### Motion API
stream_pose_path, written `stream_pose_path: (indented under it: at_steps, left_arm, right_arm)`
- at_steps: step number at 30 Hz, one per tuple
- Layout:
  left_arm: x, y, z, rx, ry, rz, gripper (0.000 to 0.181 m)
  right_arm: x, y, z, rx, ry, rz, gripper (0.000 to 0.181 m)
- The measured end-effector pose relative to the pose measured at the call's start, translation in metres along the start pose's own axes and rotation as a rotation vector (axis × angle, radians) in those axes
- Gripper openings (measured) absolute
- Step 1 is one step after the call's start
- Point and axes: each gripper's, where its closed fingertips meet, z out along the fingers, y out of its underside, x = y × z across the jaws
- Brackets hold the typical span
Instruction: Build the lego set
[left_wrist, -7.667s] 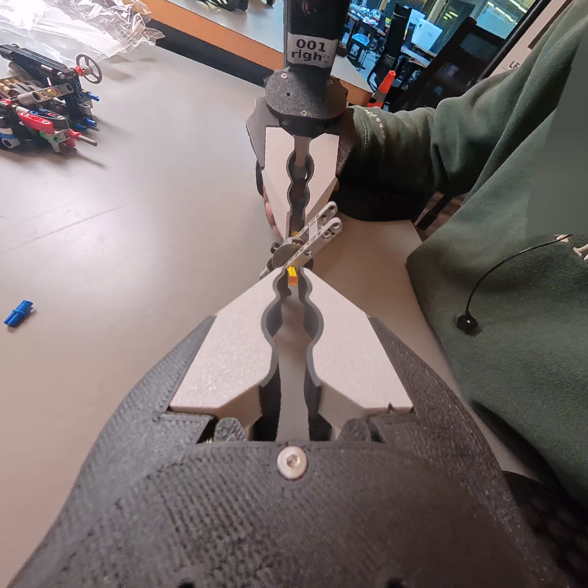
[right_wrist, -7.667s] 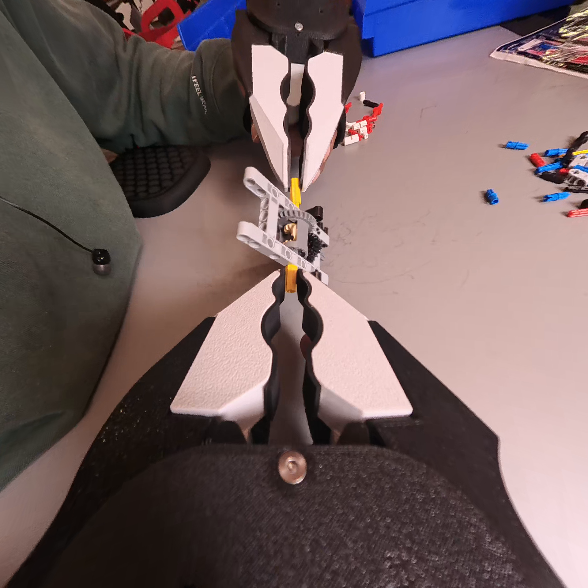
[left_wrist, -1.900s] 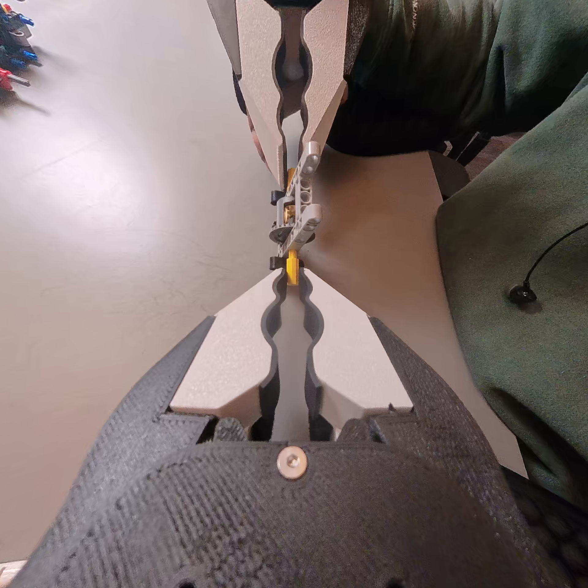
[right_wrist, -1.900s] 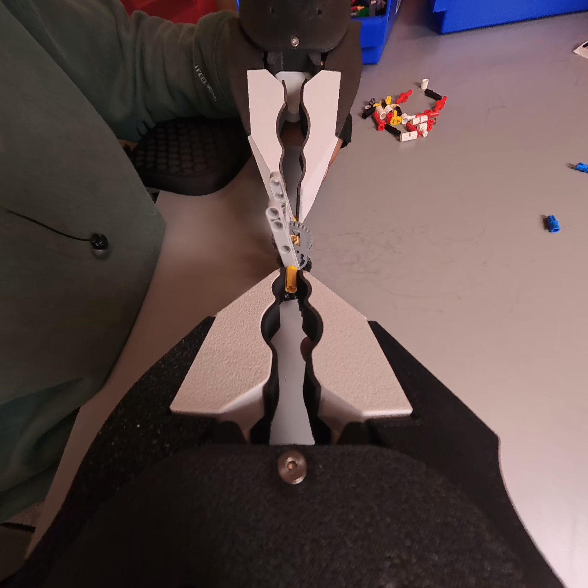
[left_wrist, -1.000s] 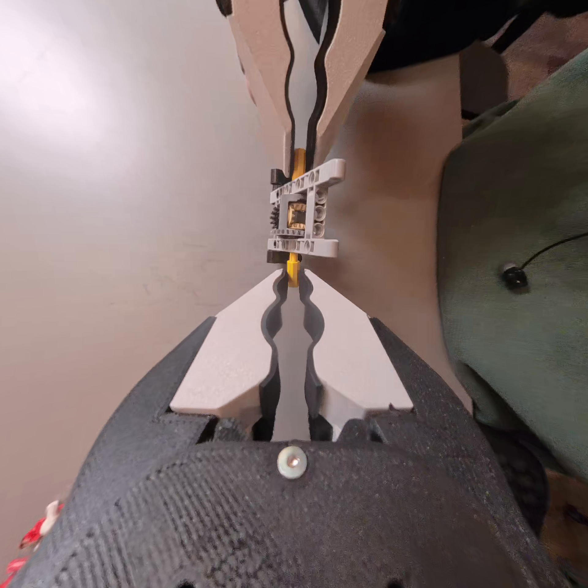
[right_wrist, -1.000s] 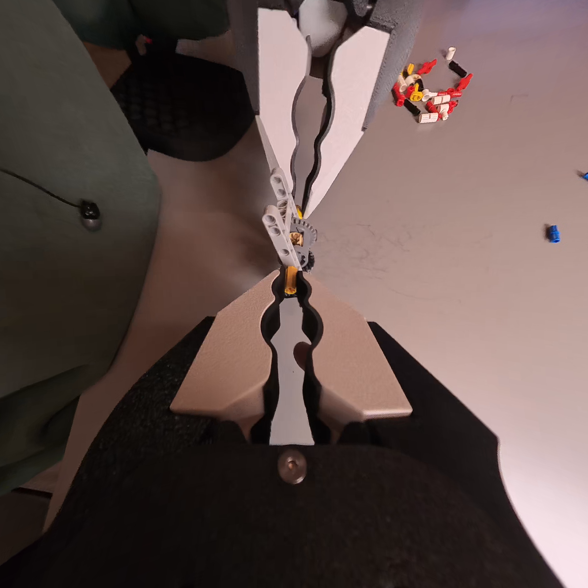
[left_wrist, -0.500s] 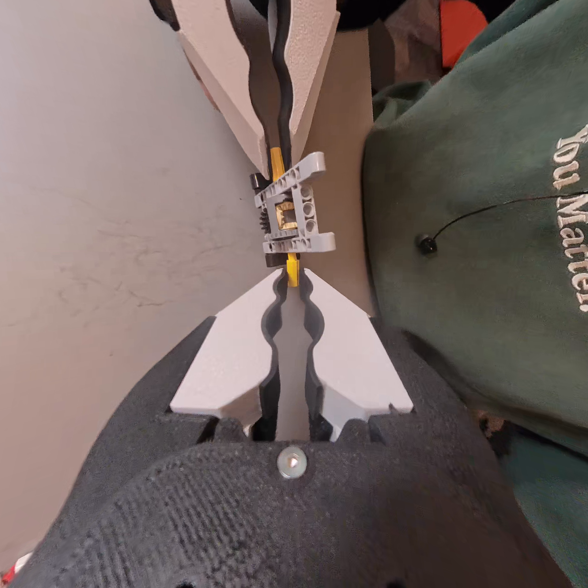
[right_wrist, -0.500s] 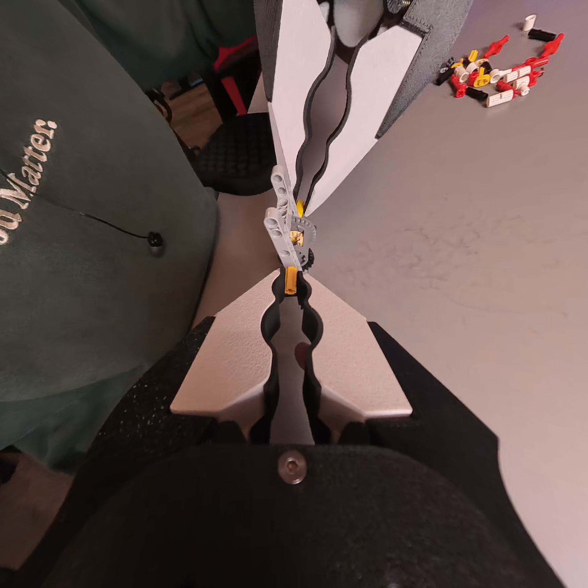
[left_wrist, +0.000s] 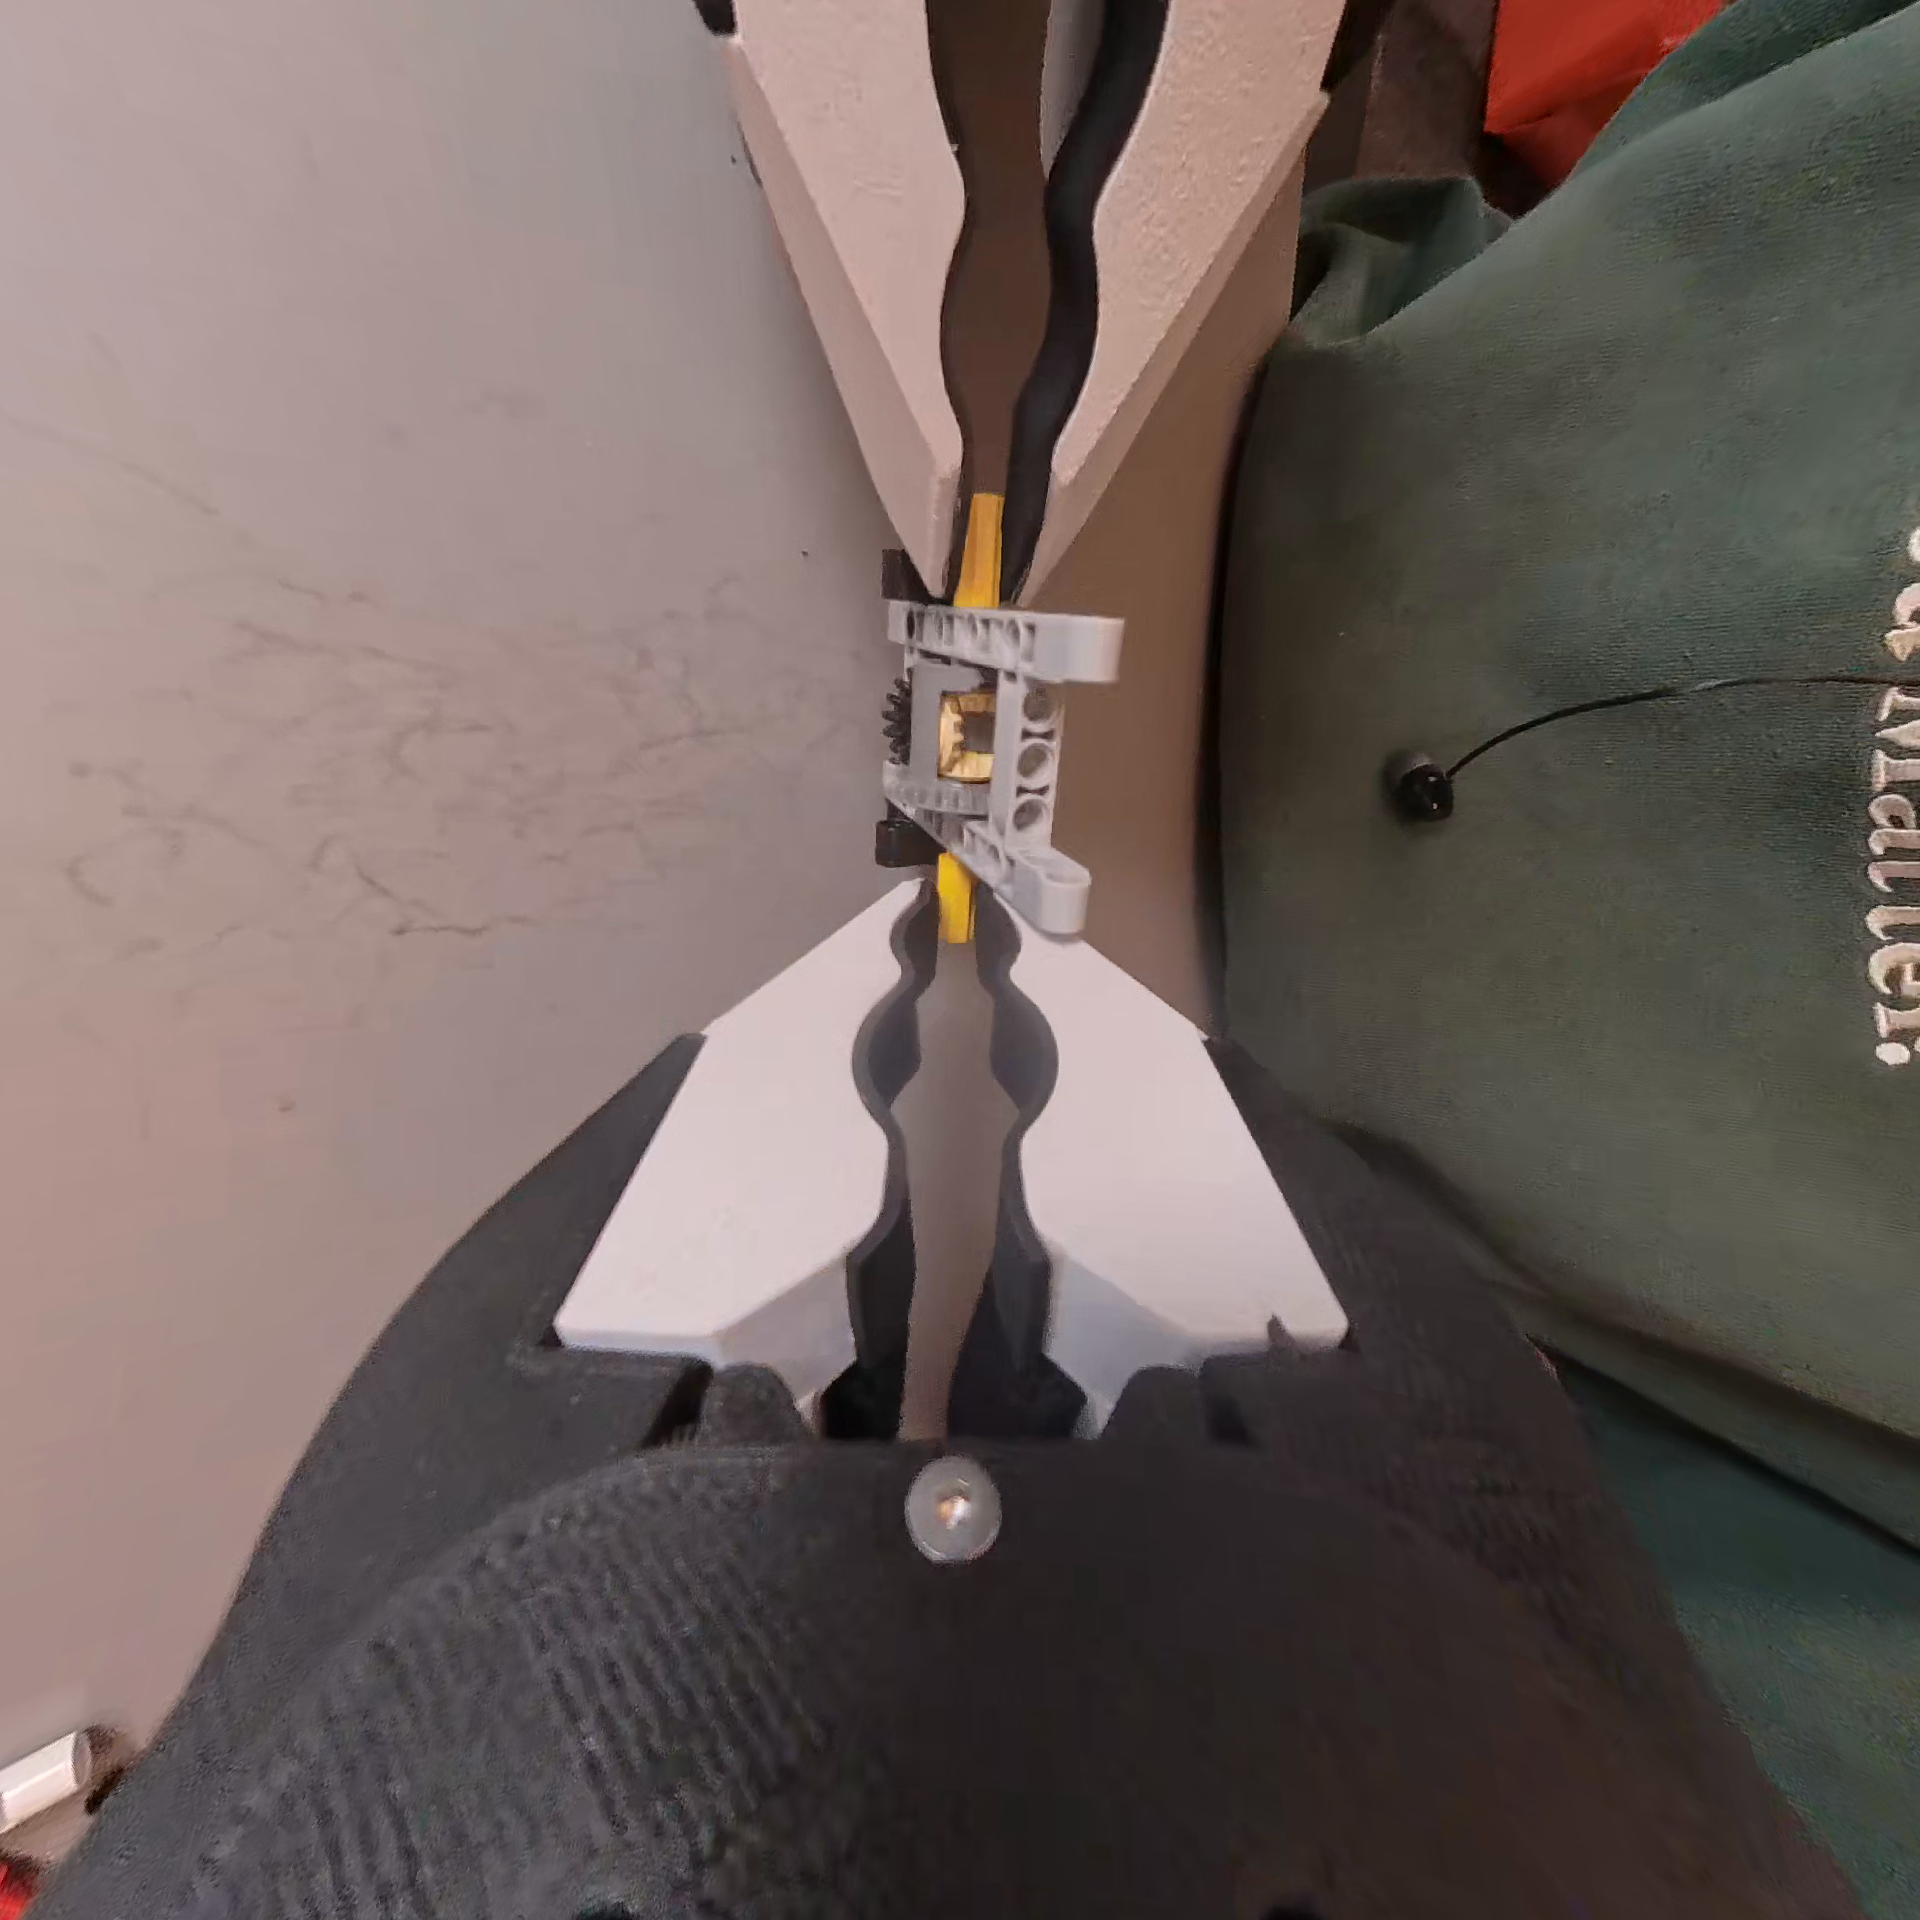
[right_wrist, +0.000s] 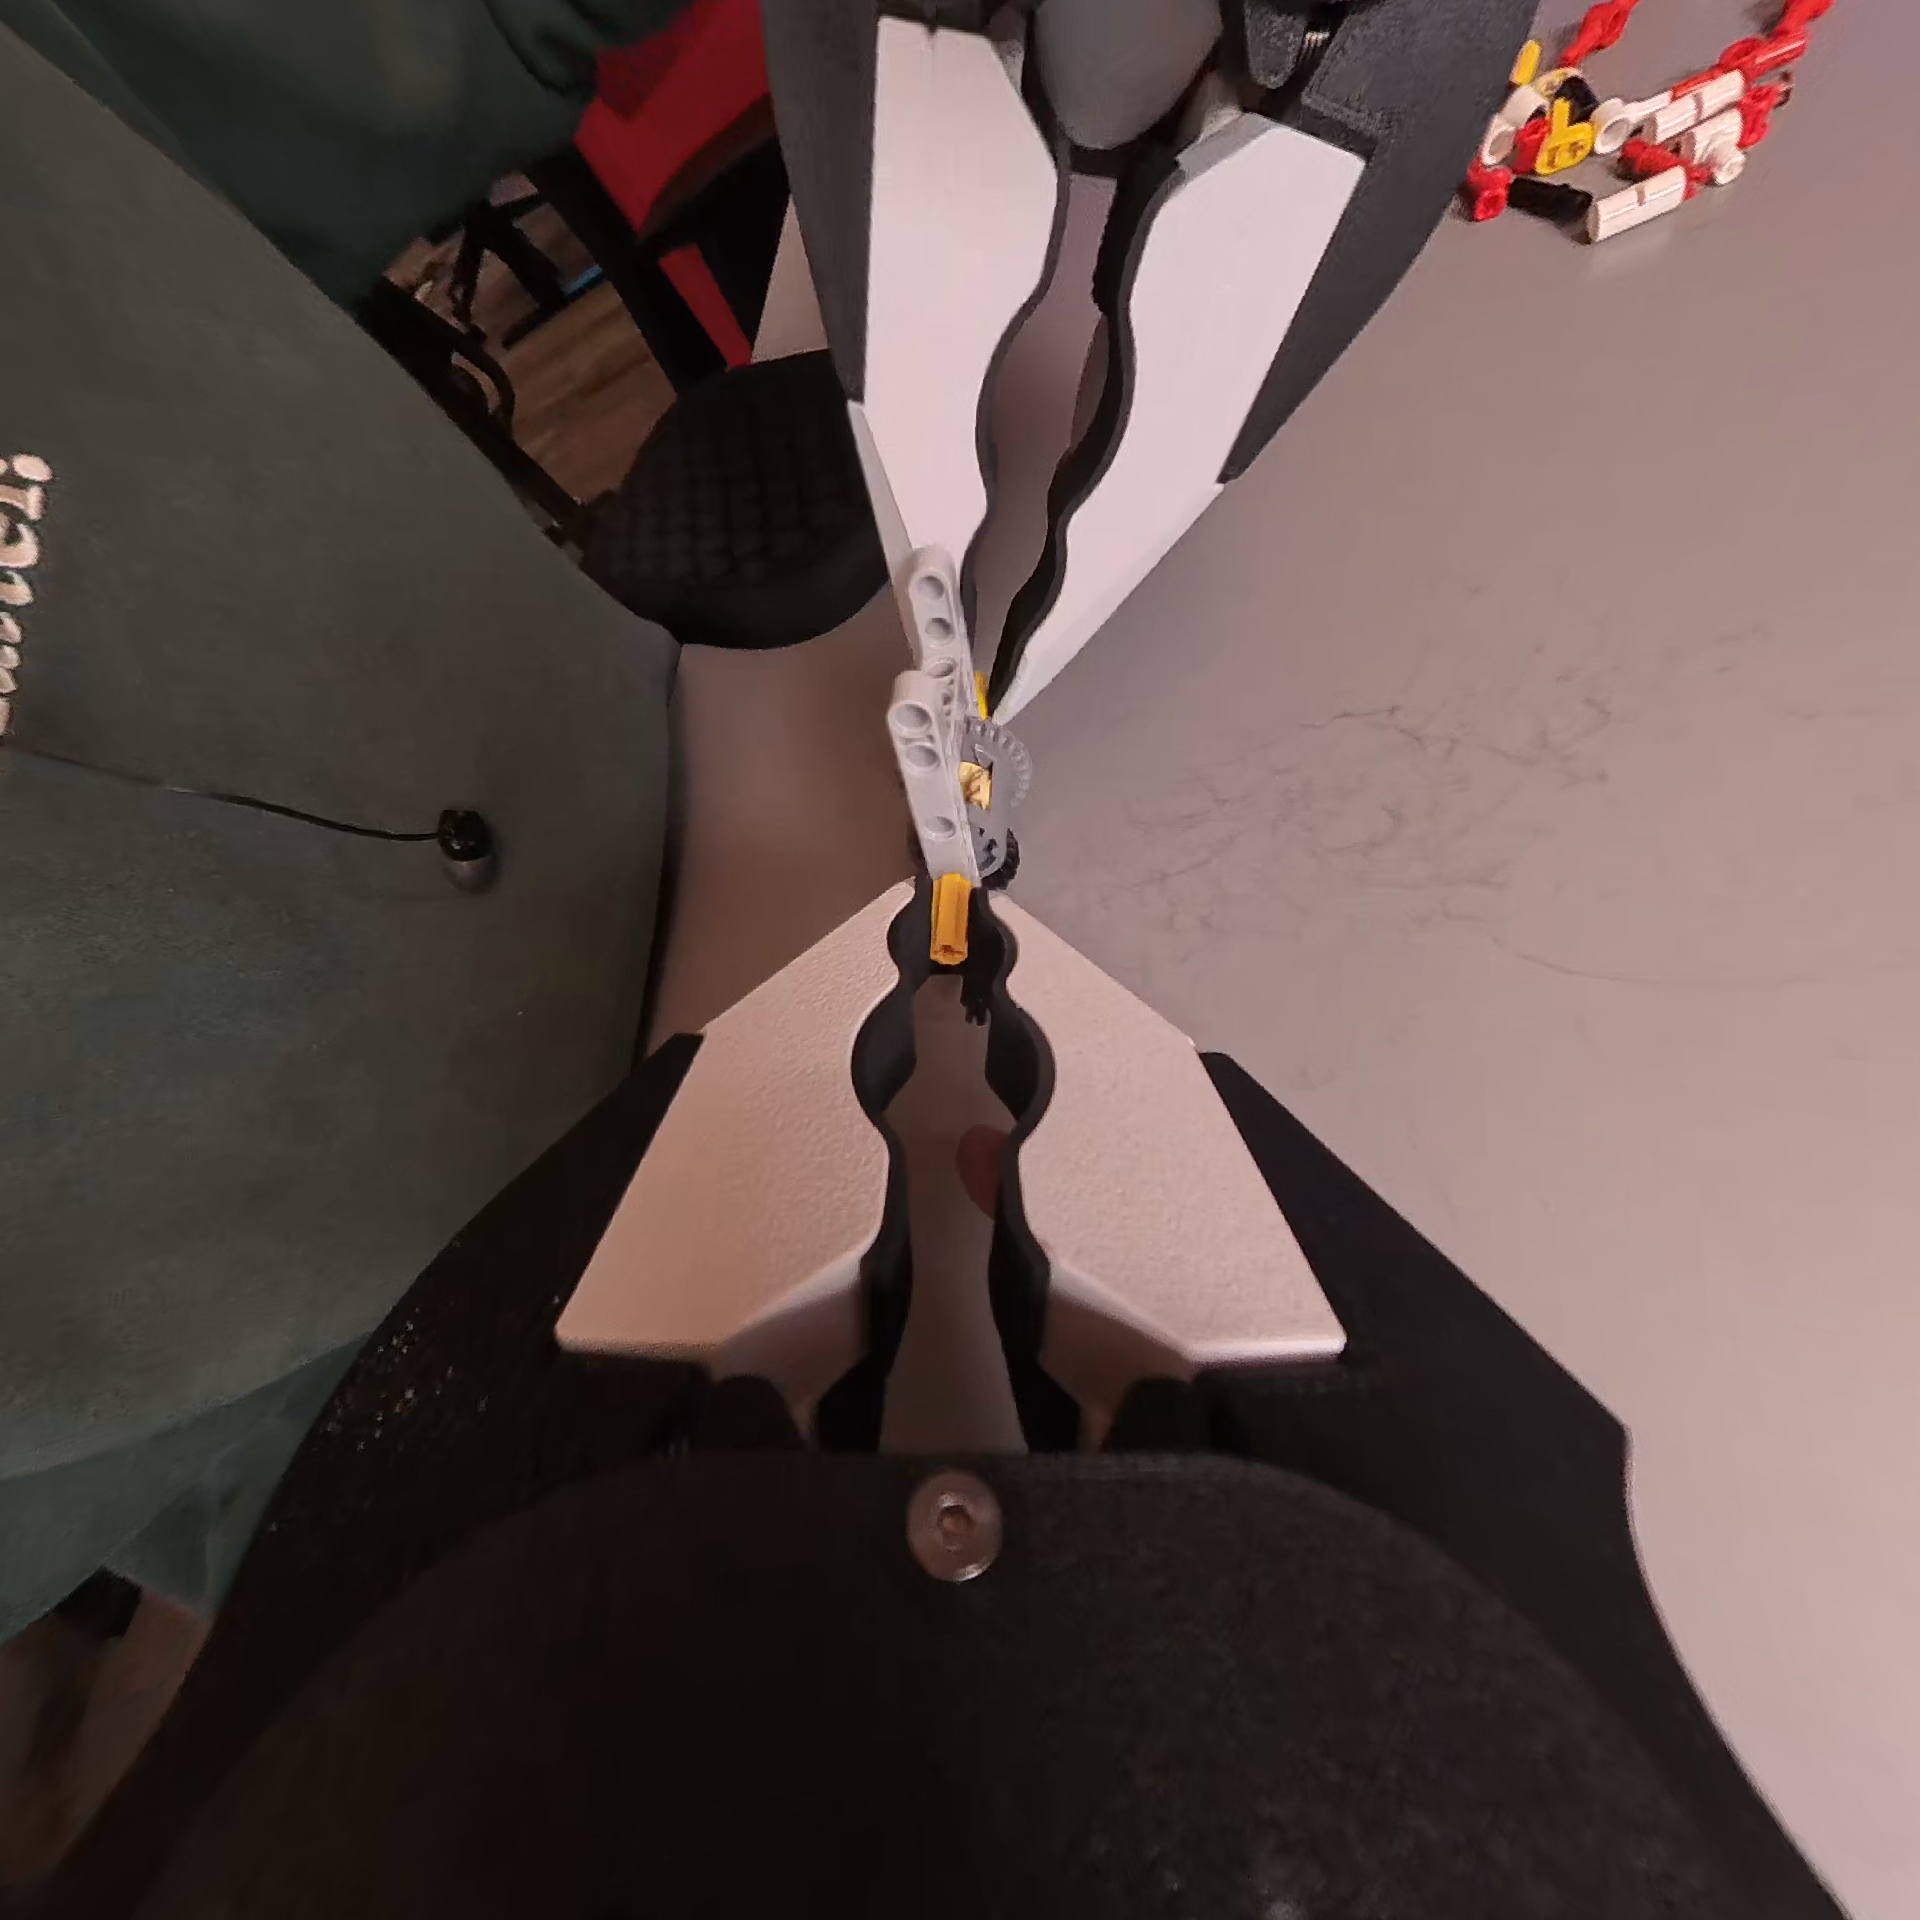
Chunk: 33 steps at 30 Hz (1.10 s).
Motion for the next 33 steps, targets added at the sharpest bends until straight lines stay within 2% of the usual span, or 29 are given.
stream_pose_path:
  at_steps: [5, 7, 8, 12, 16, 19, 21, 26, 29, 33]
  left_arm:
    - [0.002, -0.008, -0.009, 0.071, 0.008, 0.009, 0.004]
    - [0.004, -0.019, -0.020, 0.165, 0.022, -0.002, 0.004]
    - [0.001, -0.021, -0.026, 0.189, 0.001, 0.003, 0.004]
    - [0.004, -0.019, -0.027, 0.181, -0.040, 0.059, 0.004]
    - [0.005, -0.021, -0.037, 0.263, -0.025, 0.072, 0.005]
    - [0.003, -0.025, -0.044, 0.393, 0.009, 0.050, 0.005]
    - [0.000, -0.028, -0.044, 0.484, 0.038, 0.025, 0.005]
    - [-0.013, -0.028, -0.035, 0.651, 0.084, -0.015, 0.005]
    - [-0.033, -0.026, -0.028, 0.726, 0.019, -0.045, 0.005]
    - [-0.046, -0.027, -0.027, 0.819, -0.046, -0.016, 0.012]
  right_arm:
    - [0.003, 0.002, -0.001, 0.019, 0.006, 0.024, 0.005]
    - [0.001, 0.011, 0.005, 0.002, -0.009, 0.021, 0.005]
    - [-0.005, 0.007, 0.007, 0.052, -0.039, 0.027, 0.005]
    - [-0.004, 0.004, 0.007, 0.074, -0.032, 0.032, 0.005]
    - [-0.001, -0.009, -0.005, 0.197, -0.040, 0.063, 0.005]
    - [0.004, -0.024, -0.022, 0.334, -0.021, 0.078, 0.005]
    - [0.010, -0.026, -0.028, 0.369, 0.020, 0.072, 0.005]
    - [0.021, -0.020, -0.028, 0.361, 0.073, 0.083, 0.005]
    - [0.037, -0.007, -0.021, 0.284, 0.129, 0.169, 0.005]
    - [0.049, -0.002, -0.021, 0.286, 0.133, 0.300, 0.005]
